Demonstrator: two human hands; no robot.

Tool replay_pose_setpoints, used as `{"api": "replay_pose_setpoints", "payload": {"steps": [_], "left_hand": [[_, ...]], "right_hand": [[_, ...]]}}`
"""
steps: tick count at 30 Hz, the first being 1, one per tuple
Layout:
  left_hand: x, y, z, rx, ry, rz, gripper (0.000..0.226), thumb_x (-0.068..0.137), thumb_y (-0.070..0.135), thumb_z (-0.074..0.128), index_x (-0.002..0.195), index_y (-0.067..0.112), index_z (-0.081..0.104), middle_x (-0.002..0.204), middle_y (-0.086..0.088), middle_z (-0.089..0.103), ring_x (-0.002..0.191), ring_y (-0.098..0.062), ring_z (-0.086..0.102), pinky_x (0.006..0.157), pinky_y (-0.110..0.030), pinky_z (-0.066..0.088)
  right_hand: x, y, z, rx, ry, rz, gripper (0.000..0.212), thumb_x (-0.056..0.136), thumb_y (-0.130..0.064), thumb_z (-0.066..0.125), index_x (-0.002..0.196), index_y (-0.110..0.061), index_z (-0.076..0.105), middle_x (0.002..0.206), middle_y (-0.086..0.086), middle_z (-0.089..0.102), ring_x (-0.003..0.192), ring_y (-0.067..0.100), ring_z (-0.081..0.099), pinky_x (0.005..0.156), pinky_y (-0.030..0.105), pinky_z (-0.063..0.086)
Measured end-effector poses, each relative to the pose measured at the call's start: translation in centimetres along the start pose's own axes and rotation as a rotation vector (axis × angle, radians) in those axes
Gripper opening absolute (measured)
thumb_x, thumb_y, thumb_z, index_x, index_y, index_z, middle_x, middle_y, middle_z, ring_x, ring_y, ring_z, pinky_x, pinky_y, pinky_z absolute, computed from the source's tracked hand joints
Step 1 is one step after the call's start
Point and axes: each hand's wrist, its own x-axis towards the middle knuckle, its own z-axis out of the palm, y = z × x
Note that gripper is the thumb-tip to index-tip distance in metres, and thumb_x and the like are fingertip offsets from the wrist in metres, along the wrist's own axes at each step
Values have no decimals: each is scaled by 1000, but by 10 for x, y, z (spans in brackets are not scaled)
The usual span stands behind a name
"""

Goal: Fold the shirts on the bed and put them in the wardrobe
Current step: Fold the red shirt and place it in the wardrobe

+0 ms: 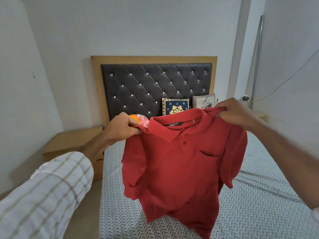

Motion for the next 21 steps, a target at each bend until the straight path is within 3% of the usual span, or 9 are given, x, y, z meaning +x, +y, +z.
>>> {"api": "replay_pose_setpoints", "payload": {"steps": [3,5,7,9,11,14,16,19,21], "left_hand": [[5,-3,16,-126,186,-28,33,84,10,70,78,42,75,73,26,69,75,10,61,71,-18,47],[10,-8,23,-176,334,-83,22,89,12,65,82,32,71,80,14,71,78,-6,65,69,-23,47],[7,-12,24,-94,376,-54,12,91,11,64,85,20,68,83,-1,70,77,-15,60,60,-12,41],[-1,-17,26,72,270,62,7,89,21,67,87,14,68,75,-3,67,68,-14,55,54,-10,35],[-9,-31,32,166,54,112,21,82,39,76,86,20,68,66,5,61,61,-10,53,56,-18,36],[-6,-61,59,445,-377,55,28,80,52,75,90,26,68,80,5,66,75,-12,61,66,-26,45],[0,-83,83,677,-516,5,24,88,48,64,95,26,68,94,2,70,91,-19,65,76,-29,49],[10,-119,115,762,-469,-244,28,89,44,57,101,20,66,108,-8,70,102,-29,65,79,-31,49],[22,-130,133,501,-353,-495,21,87,29,57,92,11,67,97,-16,72,86,-34,71,70,-32,55]], "right_hand": [[-4,7,2,-24,14,49,16,84,-28,68,75,-17,75,72,6,69,77,24,65,65,37,51],[-10,12,0,-32,14,66,33,85,-45,71,67,-18,70,65,4,65,70,24,64,57,33,43],[-21,21,-2,-62,-87,59,36,81,-54,74,66,-22,67,64,0,62,66,17,61,55,29,41],[-33,36,4,-119,-327,62,31,73,-56,79,74,-26,71,73,-4,68,70,8,61,63,27,44],[-45,56,16,-135,-540,96,29,66,-56,82,75,-29,76,71,-11,71,68,-1,62,64,25,46],[-53,88,50,-136,-755,177,27,71,-49,83,67,-24,74,61,-11,69,52,-5,56,57,19,40],[-48,108,80,-251,-872,196,32,81,-47,77,67,-19,69,65,-8,66,58,0,58,58,20,41],[-38,136,127,-302,-809,315,32,92,-40,67,80,-9,67,84,4,68,80,21,65,71,29,48],[-25,142,152,-40,-596,530,25,95,-27,64,87,-3,69,80,10,65,70,24,61,62,30,49]]}}
